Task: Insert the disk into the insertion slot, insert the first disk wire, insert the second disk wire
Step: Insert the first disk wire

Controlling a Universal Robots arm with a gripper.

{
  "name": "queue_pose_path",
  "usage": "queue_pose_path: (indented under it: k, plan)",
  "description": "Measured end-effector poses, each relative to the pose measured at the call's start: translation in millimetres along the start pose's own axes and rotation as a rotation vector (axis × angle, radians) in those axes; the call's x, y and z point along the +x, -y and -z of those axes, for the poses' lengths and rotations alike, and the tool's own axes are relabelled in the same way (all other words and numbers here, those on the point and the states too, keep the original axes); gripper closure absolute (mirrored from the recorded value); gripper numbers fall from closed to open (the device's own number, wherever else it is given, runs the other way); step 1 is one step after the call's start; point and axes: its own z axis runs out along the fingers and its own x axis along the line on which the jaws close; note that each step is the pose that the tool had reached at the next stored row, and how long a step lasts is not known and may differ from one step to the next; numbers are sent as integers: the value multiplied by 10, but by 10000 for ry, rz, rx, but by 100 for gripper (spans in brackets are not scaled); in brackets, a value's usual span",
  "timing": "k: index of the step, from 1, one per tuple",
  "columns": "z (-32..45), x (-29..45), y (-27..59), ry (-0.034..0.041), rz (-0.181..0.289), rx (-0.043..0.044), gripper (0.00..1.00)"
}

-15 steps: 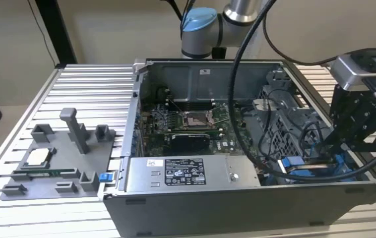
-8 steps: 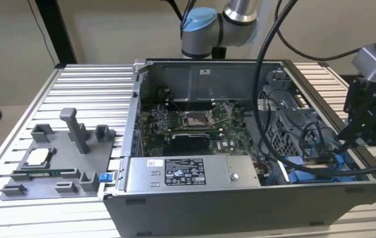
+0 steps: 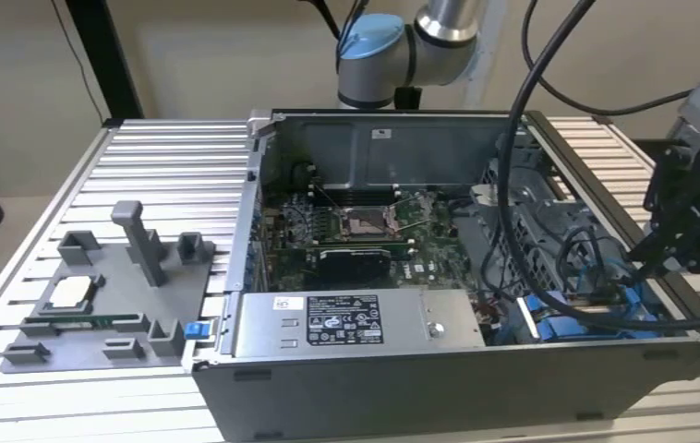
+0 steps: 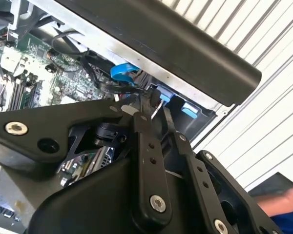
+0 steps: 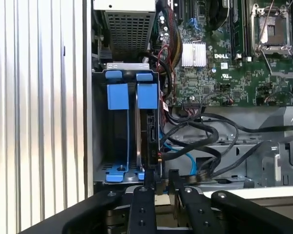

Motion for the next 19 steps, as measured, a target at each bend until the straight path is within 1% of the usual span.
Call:
queue_pose_path:
  k: [3,7,9,12,14,17,19]
  plan:
    - [-9,-1,55,33,13,-77,0]
    - [-33,-2,133,41,30,-171,0]
    - [-45,-1,162,38,38,-235,0]
    - [-66,3,182,45,49,-362,0]
    - [-82,6,184,50,42,-429,0]
    - [-118,10,189,53,39,-479,0]
    - [-145,13,193,57,39,-487,0]
